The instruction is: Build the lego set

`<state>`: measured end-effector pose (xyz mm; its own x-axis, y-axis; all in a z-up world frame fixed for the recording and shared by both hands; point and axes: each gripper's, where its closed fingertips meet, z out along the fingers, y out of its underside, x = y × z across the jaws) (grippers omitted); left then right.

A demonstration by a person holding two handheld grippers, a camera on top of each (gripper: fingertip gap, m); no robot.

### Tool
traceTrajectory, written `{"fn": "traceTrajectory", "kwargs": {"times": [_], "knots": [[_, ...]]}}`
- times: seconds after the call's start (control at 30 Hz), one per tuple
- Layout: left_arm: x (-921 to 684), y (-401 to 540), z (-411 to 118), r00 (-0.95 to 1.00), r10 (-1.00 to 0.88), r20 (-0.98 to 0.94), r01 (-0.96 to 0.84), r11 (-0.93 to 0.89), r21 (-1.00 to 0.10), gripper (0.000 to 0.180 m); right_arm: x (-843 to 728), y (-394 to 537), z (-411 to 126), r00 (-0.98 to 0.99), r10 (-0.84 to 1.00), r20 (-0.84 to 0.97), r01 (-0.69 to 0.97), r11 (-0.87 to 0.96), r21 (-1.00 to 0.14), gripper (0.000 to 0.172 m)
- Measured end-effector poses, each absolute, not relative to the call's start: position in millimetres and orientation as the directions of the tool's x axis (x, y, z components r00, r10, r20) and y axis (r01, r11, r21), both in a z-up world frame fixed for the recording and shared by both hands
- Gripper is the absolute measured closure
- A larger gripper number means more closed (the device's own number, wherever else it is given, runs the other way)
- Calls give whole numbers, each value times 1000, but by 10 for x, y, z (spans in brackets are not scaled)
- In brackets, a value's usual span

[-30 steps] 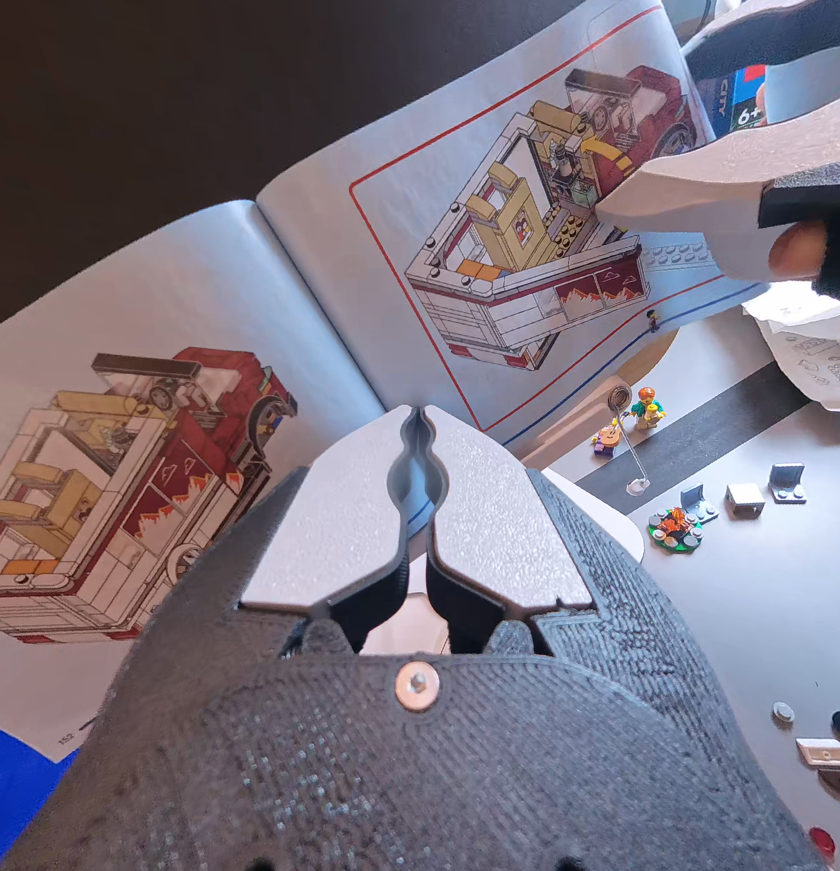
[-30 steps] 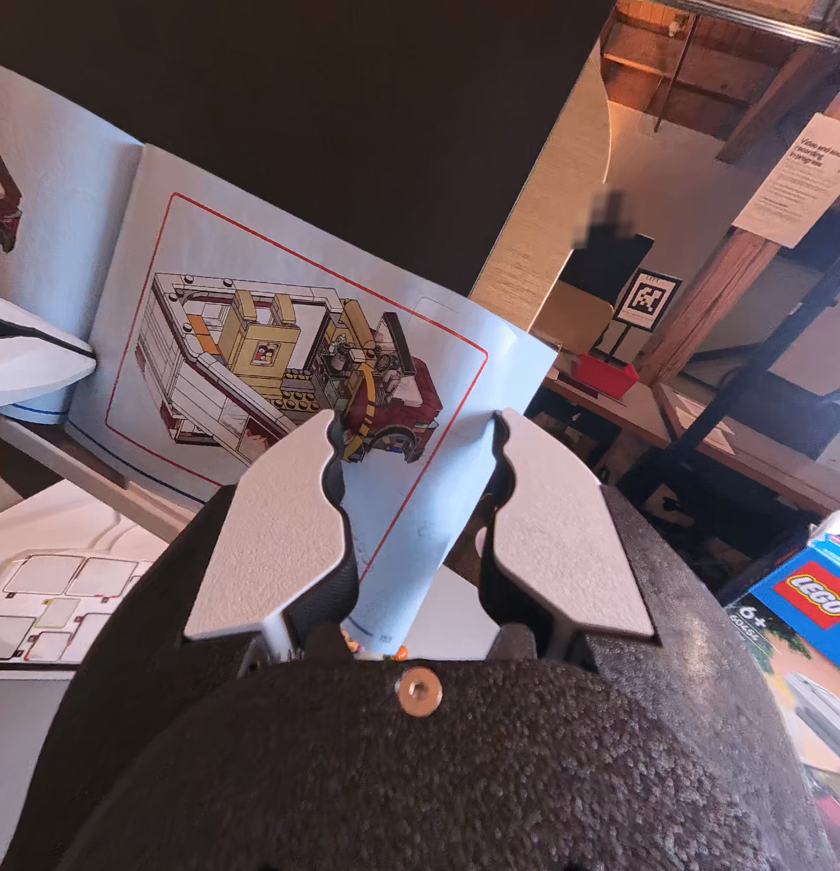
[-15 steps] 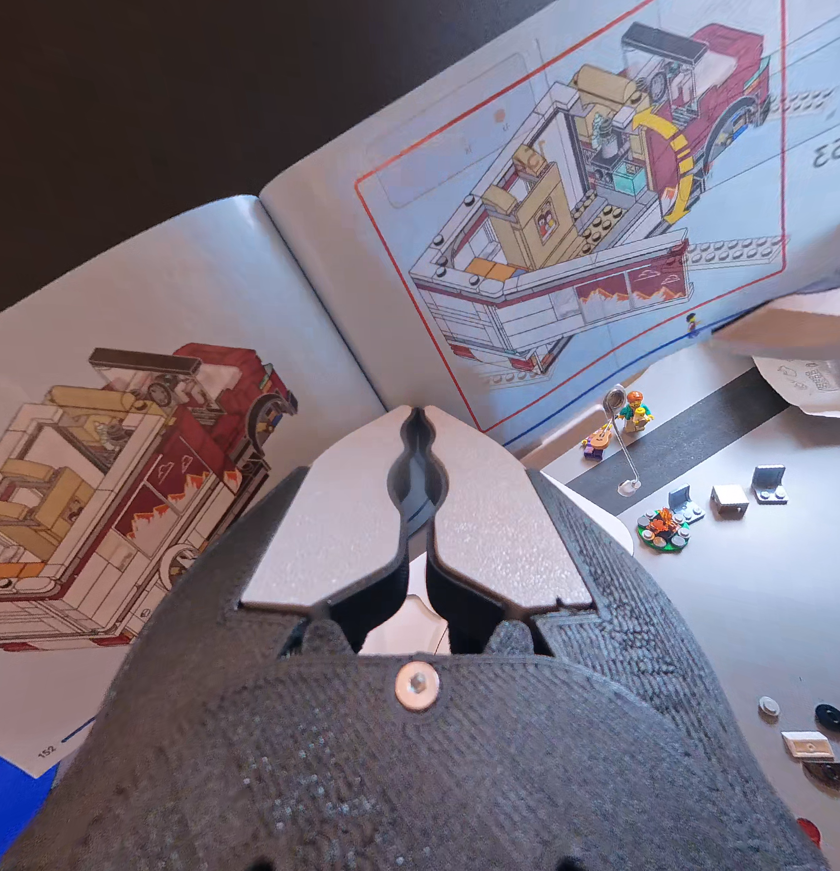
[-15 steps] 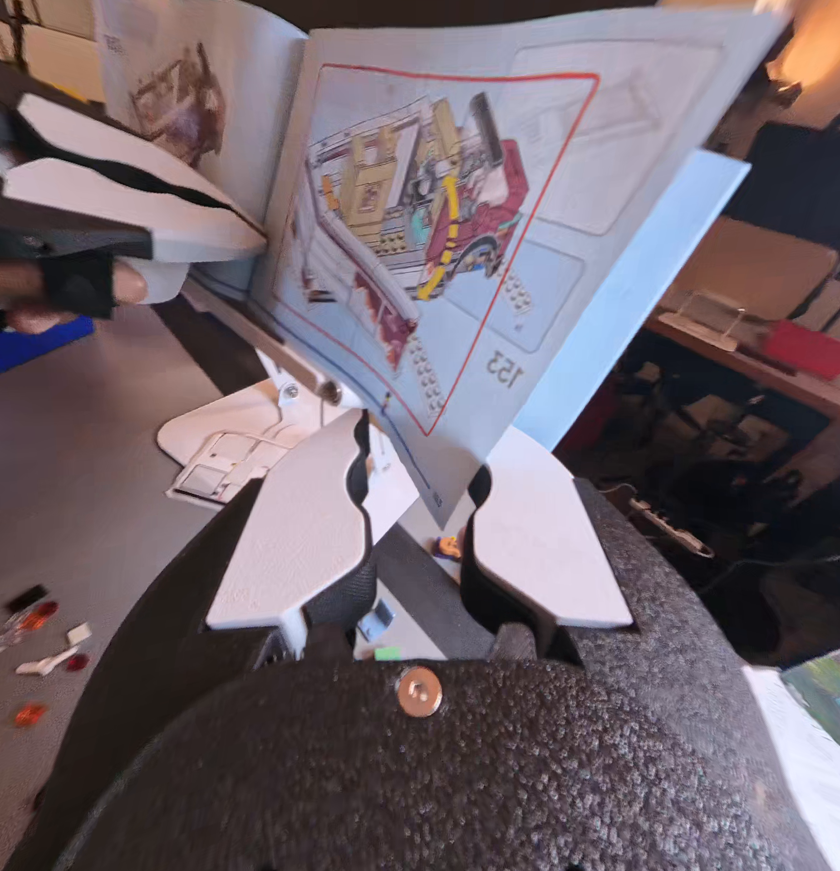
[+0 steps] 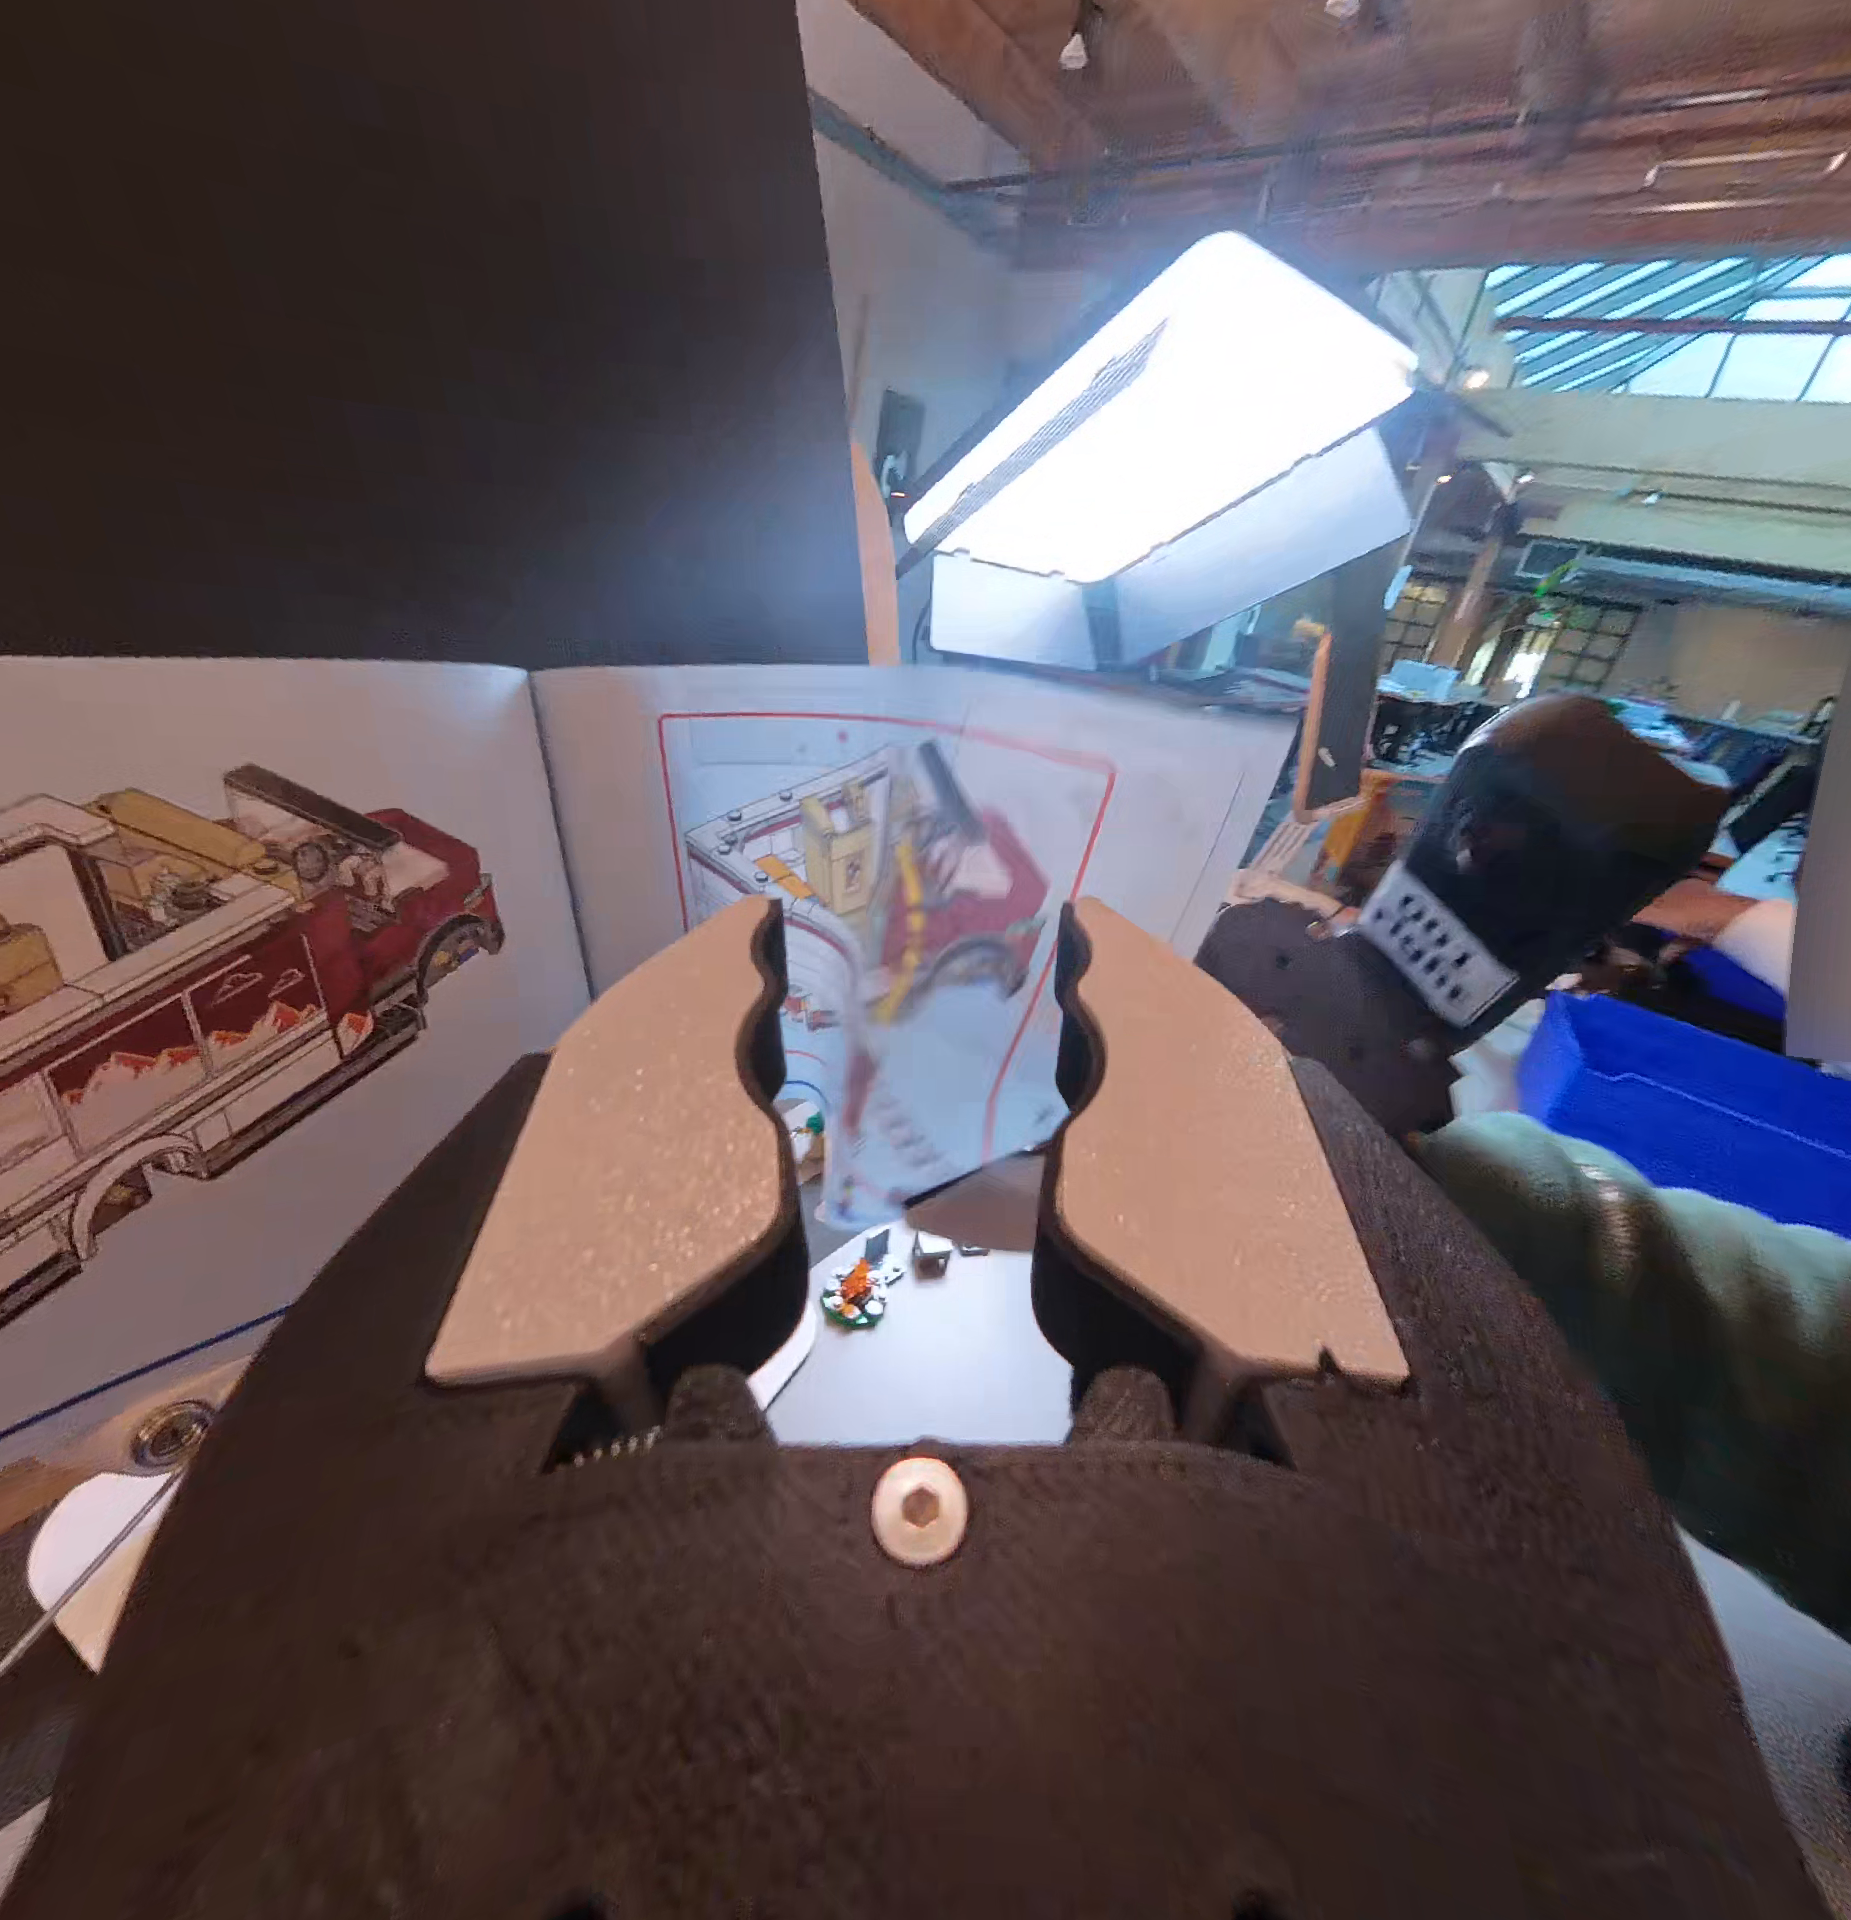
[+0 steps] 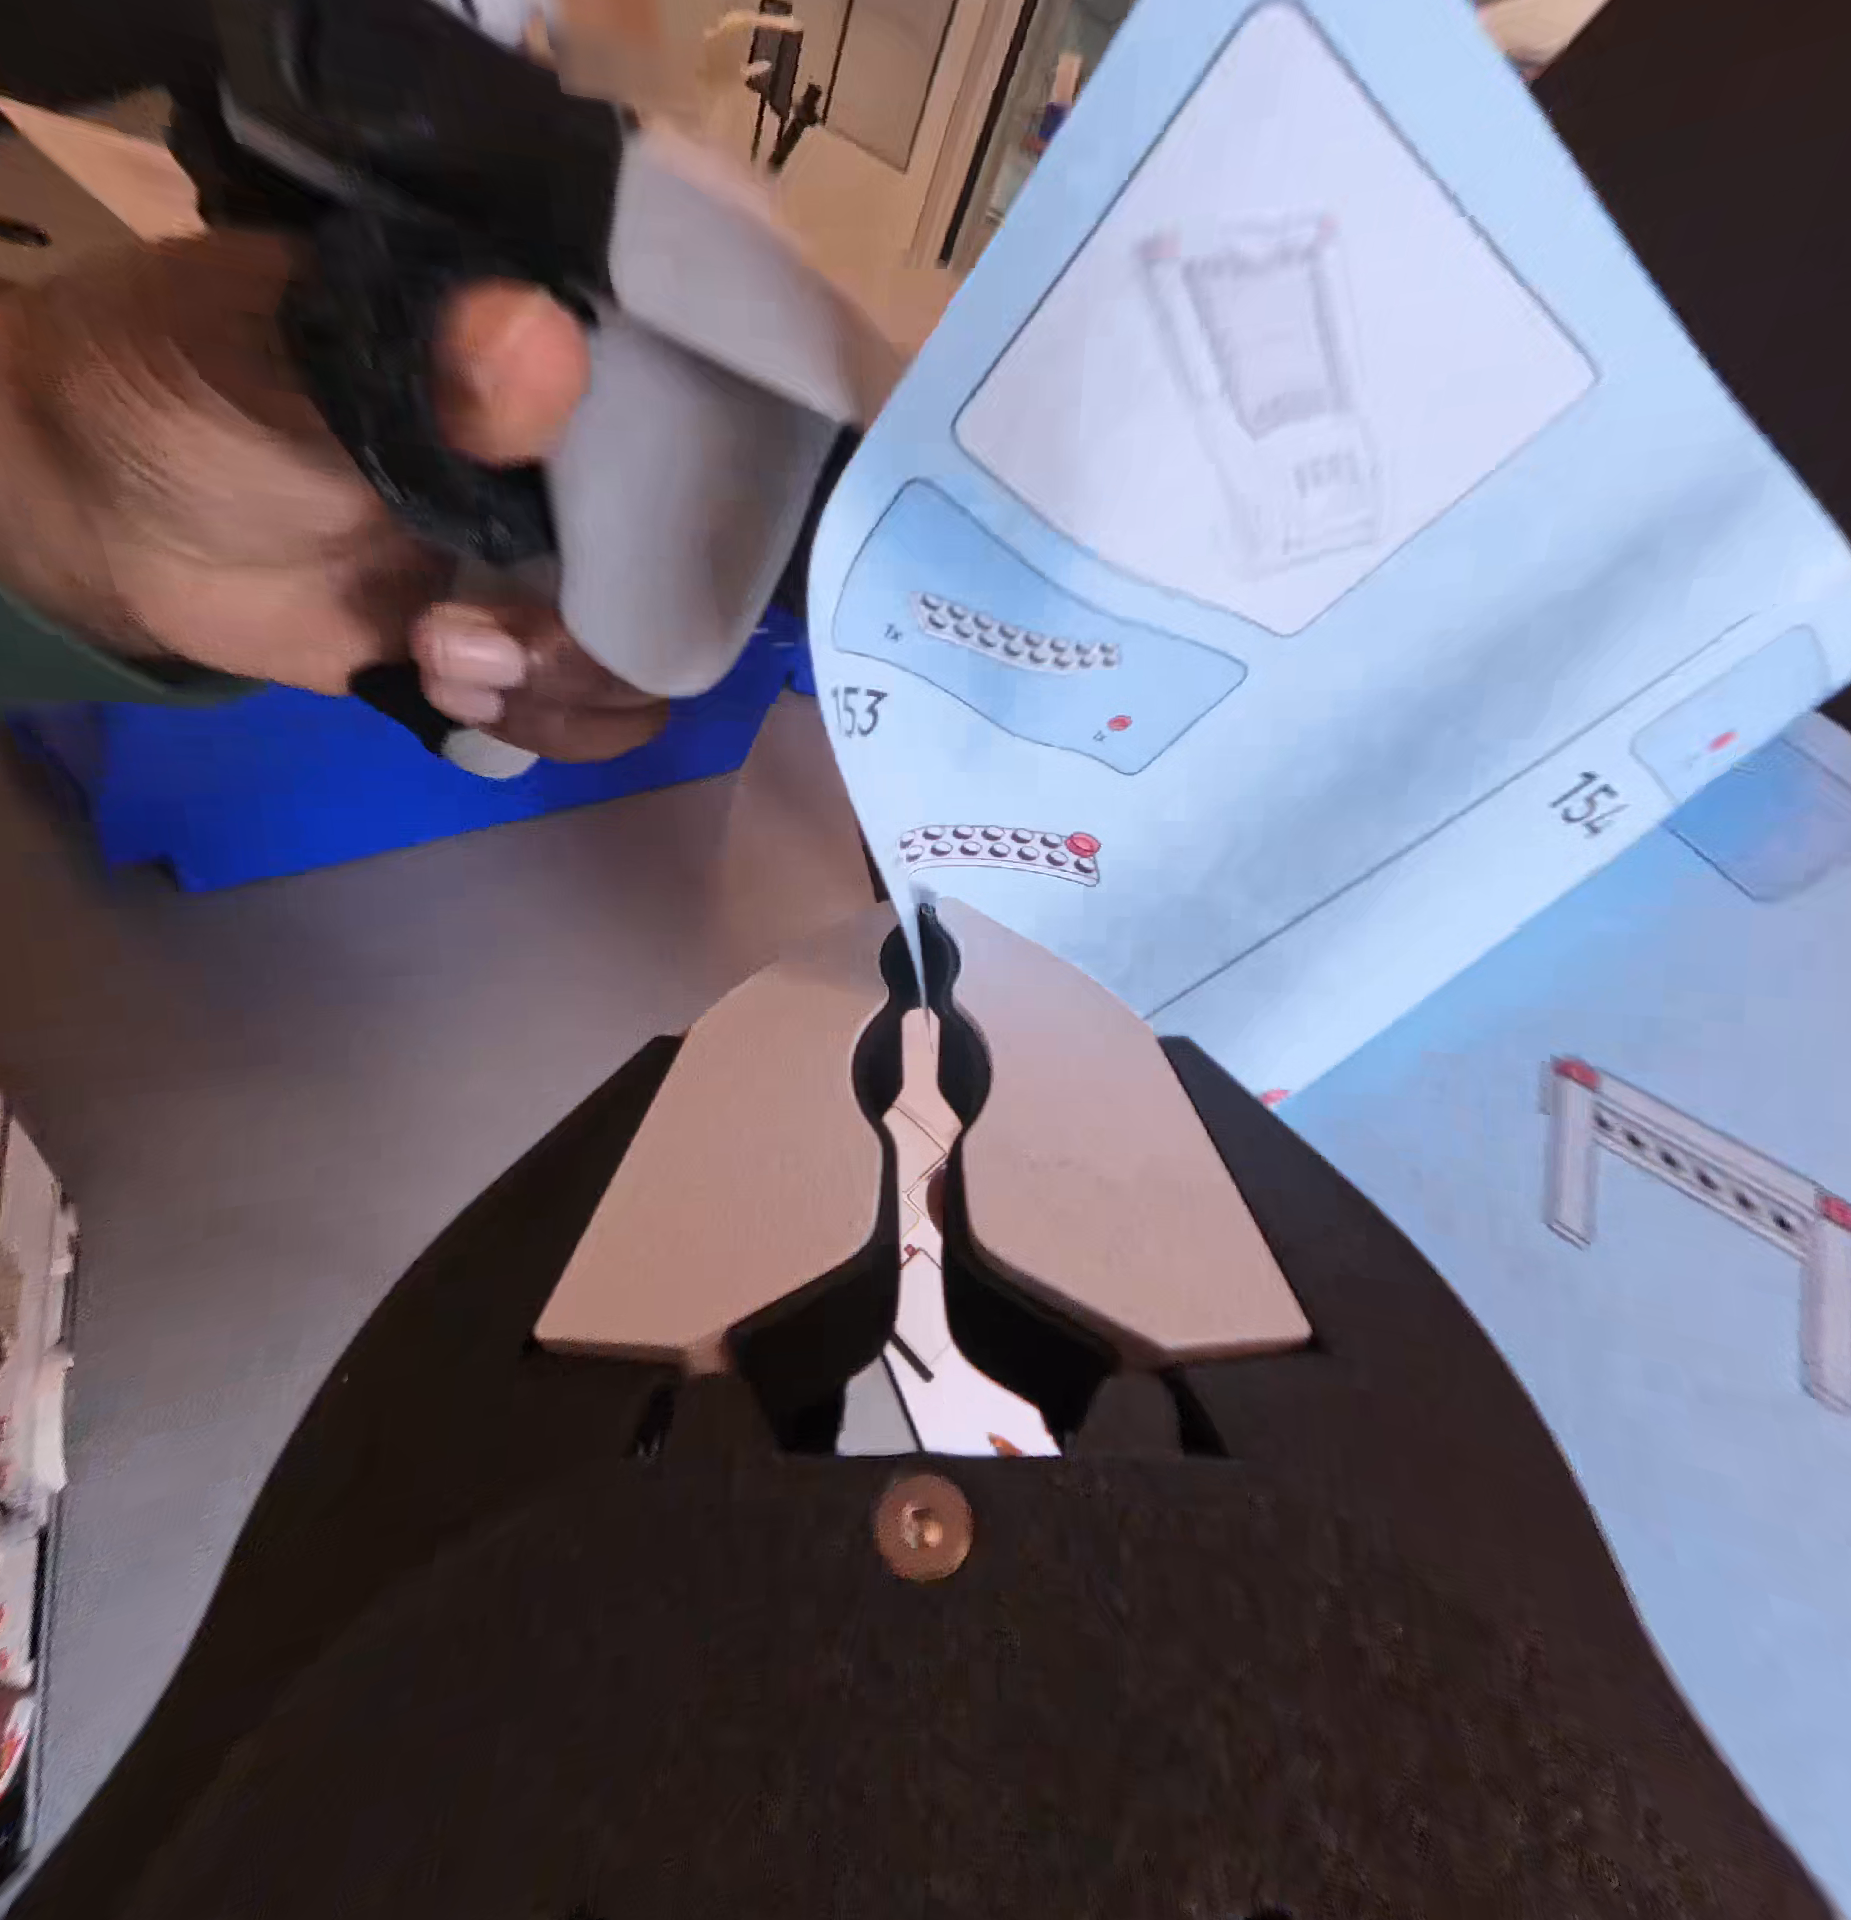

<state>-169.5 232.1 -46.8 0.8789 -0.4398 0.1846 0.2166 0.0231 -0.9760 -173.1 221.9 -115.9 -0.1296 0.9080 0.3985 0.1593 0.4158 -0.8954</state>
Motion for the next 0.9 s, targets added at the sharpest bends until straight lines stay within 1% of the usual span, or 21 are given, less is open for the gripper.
{"fn": "traceTrajectory", "kwargs": {"times": [0.07, 0.1, 0.17, 0.2, 0.23, 0.27, 0.33, 0.37, 0.4, 0.47, 0.53, 0.57, 0.6, 0.63, 0.73, 0.77, 0.83, 0.87, 0.9], "knots": [[-1706, 2244, -437, 866, -461, 195, 214, -11, -977, 126, -1914, 2149, -1216, -136, 896, 422, 177, 441, -880, 172], [-1720, 2230, -466, 871, -456, 182, 186, -37, -982, 126, -1996, 2125, -1233, -137, 894, 425, 183, 445, -876, 172], [-1888, 2248, -545, 930, -354, 102, 90, -51, -995, 139, -2138, 2095, -1240, -129, 897, 423, 193, 441, -877, 172], [-2007, 2251, -574, 956, -288, 56, 43, -52, -998, 153, -2195, 2084, -1225, -122, 901, 416, 191, 432, -881, 172], [-2102, 2242, -579, 971, -239, 14, 4, -45, -999, 156, -2242, 2073, -1193, -111, 909, 402, 179, 417, -891, 172], [-2165, 2222, -582, 977, -211, -20, -30, -44, -999, 154, -2280, 2073, -1155, -94, 919, 383, 167, 394, -904, 172], [-2192, 2170, -604, 975, -215, -51, -66, -64, -996, 134, -2335, 2110, -1120, -59, 935, 350, 172, 355, -919, 172], [-2213, 2145, -612, 976, -213, -41, -58, -76, -995, 131, -2355, 2119, -1116, -51, 936, 347, 175, 350, -920, 172], [-2267, 2125, -598, 981, -192, -31, -44, -67, -997, 132, -2371, 2114, -1116, -48, 935, 351, 172, 354, -919, 172], [-2430, 2132, -623, 992, -129, 14, 3, -88, -996, 140, -2405, 2079, -1147, -57, 931, 359, 173, 364, -915, 172], [-2528, 2176, -673, 988, -121, 92, 77, -125, -989, 144, -2450, 2064, -1211, -49, 921, 386, 195, 388, -901, 172], [-2593, 2188, -683, 987, -107, 117, 103, -127, -987, 156, -2474, 2067, -1239, -39, 916, 400, 207, 399, -893, 172], [-2677, 2198, -695, 989, -83, 119, 108, -123, -986, 172, -2495, 2065, -1262, -34, 913, 408, 215, 405, -889, 172], [-2766, 2212, -729, 992, -53, 118, 110, -131, -985, 177, -2512, 2069, -1278, -27, 911, 411, 219, 407, -887, 172], [-2892, 2236, -834, 982, -41, 184, 175, -160, -971, 177, -2554, 2108, -1319, -13, 912, 410, 222, 402, -888, 171], [-2906, 2228, -841, 976, -50, 214, 204, -158, -966, 173, -2565, 2114, -1325, -11, 912, 411, 217, 403, -889, 171], [-2911, 2203, -828, 961, -75, 268, 255, -149, -956, 149, -2592, 2116, -1322, -2, 907, 421, 205, 412, -888, 172], [-2894, 2197, -835, 948, -98, 302, 285, -159, -945, 141, -2609, 2108, -1322, -1, 905, 426, 202, 417, -886, 172], [-2894, 2197, -847, 936, -110, 335, 315, -167, -934, 138, -2630, 2097, -1326, -1, 901, 434, 200, 425, -883, 172]]}}
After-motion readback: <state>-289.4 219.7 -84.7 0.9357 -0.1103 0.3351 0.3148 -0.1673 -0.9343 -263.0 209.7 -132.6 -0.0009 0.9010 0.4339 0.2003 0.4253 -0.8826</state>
